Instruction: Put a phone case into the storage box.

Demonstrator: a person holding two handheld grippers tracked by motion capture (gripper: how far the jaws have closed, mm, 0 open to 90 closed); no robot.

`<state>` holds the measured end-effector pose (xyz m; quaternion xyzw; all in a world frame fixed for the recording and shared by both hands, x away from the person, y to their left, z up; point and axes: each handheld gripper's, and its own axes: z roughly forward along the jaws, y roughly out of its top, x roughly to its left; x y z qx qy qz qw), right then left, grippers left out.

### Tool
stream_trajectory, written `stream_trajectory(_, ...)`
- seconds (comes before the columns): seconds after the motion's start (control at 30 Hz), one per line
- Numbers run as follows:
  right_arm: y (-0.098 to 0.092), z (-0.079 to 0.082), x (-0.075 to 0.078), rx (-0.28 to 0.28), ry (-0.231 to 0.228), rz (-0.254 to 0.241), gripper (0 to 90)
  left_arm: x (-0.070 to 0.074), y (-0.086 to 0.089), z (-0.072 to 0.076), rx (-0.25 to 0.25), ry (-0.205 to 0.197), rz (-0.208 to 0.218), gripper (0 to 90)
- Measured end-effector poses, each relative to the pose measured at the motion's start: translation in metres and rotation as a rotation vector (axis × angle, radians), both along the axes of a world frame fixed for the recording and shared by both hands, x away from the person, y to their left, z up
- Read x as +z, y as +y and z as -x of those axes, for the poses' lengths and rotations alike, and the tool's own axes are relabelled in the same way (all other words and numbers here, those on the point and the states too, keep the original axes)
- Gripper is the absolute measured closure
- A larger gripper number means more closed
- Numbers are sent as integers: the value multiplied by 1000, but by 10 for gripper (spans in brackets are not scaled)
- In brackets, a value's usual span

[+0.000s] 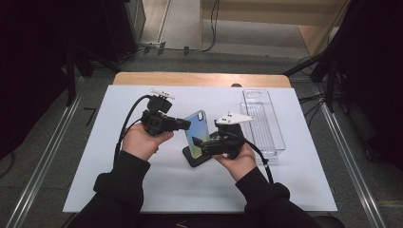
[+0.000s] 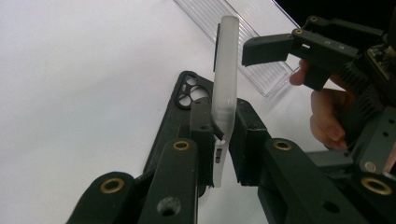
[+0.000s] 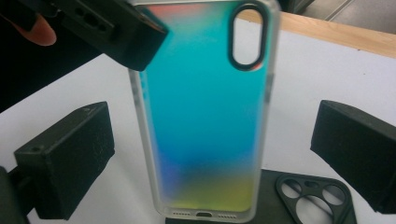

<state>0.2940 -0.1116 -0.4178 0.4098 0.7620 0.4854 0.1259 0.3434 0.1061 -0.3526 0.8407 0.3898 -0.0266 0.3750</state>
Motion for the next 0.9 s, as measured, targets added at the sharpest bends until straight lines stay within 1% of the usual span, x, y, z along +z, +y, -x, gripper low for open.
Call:
stream_trajectory(0.07, 3, 1, -1, -5, 0, 6, 0, 0, -1, 0, -4, 2, -2, 810)
stream_trajectory(0.2, 7, 1, -3, -12, 2, 3, 0, 0, -4, 3, -9, -13, 0, 810)
stream_trajectory(0.33, 11, -1, -5, -30, 11, 3, 0, -2, -8, 5, -17, -7, -4, 809)
stream_trajectory(0.4, 11, -2, -6, -30, 10, 4, 0, -2, -9, 5, -21, -2, -6, 810)
stream_trajectory(0.5, 11, -4, -7, -37, 11, 3, 0, -3, -11, 6, -21, -8, 0, 809)
stream_trajectory(0.57, 11, -6, -8, -42, 11, 8, 0, -3, -13, 7, -25, -3, 0, 809)
stream_trajectory(0.6, 11, -6, -9, -43, 11, 9, 13, -3, -14, 7, -26, -2, -1, 809)
stream_trajectory(0.63, 10, -6, -9, -44, 11, 10, 55, -4, -14, 7, -32, -2, -3, 809)
stream_trajectory(0.73, 10, -7, -9, -49, 7, 9, 73, -4, -16, 8, -30, -2, -6, 809)
stream_trajectory(0.77, 10, -7, -9, -40, 6, 10, 113, -4, -16, 8, -31, -5, -7, 808)
stream_trajectory(0.8, 10, -6, -9, -30, 3, 6, 125, -4, -16, 8, -31, -1, -5, 809)
stream_trajectory(0.9, 12, -5, -9, -35, -14, 27, 145, -4, -16, 8, -29, -1, -7, 808)
